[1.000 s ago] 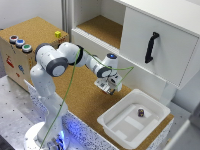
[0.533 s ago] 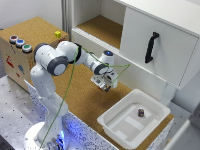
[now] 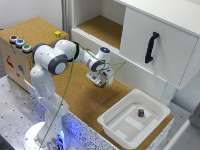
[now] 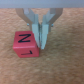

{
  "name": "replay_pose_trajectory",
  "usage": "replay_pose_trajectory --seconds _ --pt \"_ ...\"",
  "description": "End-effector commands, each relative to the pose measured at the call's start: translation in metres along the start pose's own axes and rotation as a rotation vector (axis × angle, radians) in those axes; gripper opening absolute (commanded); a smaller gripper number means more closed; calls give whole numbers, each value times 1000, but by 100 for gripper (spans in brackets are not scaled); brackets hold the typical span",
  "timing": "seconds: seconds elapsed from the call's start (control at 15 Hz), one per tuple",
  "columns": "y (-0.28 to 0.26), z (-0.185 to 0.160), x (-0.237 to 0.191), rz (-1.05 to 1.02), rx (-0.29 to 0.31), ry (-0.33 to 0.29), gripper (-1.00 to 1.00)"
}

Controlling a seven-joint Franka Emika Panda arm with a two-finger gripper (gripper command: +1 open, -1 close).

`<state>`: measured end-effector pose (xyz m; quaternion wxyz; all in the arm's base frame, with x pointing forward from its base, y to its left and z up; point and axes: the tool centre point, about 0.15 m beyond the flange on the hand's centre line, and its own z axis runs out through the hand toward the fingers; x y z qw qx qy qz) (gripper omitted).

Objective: Push the pink block towards the left

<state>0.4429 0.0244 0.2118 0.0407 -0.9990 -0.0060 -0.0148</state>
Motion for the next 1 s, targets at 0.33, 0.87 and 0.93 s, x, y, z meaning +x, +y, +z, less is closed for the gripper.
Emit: replay_pose_trajectory --seconds 0.33,0.87,0.93 --pt "-148 9 4 -256 46 -80 -100" --pt "-154 -45 -10 -360 45 -16 -100" --pt "-157 -52 -16 -384 47 -20 -100"
